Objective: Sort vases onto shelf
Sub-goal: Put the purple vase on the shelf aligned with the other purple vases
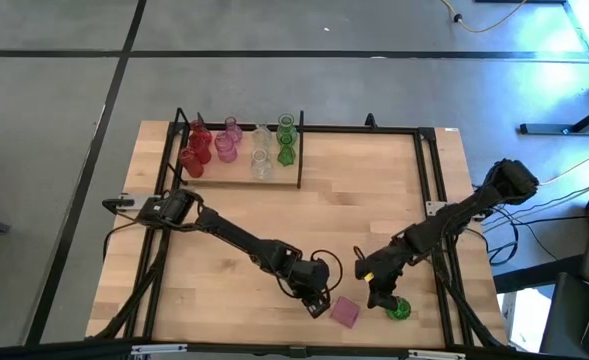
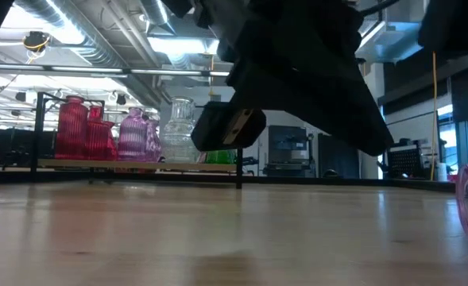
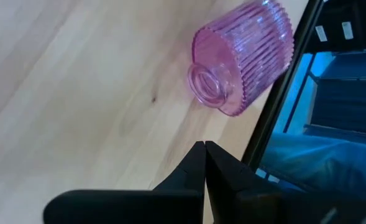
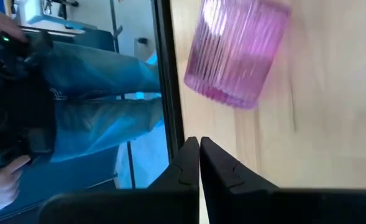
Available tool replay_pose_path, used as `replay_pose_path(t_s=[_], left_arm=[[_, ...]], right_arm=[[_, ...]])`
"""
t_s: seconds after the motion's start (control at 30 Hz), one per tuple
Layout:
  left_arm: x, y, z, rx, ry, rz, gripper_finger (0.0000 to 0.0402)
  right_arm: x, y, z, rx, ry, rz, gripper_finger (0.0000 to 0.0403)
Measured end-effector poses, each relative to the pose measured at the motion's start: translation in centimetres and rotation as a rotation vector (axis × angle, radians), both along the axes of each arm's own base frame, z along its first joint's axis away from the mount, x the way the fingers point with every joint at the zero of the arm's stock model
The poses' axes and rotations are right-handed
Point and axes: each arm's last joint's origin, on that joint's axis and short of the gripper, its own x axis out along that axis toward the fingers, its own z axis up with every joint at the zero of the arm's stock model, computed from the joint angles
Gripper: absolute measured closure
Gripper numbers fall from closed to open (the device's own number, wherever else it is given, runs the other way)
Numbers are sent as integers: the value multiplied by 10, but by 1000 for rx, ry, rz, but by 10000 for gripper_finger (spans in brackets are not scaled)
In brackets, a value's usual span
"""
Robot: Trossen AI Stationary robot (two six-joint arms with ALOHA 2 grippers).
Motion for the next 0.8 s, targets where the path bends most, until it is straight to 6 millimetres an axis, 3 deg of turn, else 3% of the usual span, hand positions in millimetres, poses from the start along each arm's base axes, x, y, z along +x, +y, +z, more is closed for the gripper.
replay_pose_path(t_s=[0.47,0.63,0.8], left_arm=[[1,-2,-1,27,-36,57,401],[-12,-9,-29,-56,-61,122,401],[-27,-17,-48,-215,-217,230,401]], right_arm=[[13,15,-24,58,88,-90,403],[11,24,-30,69,135,-123,403],[11,25,-29,78,150,-162,403]])
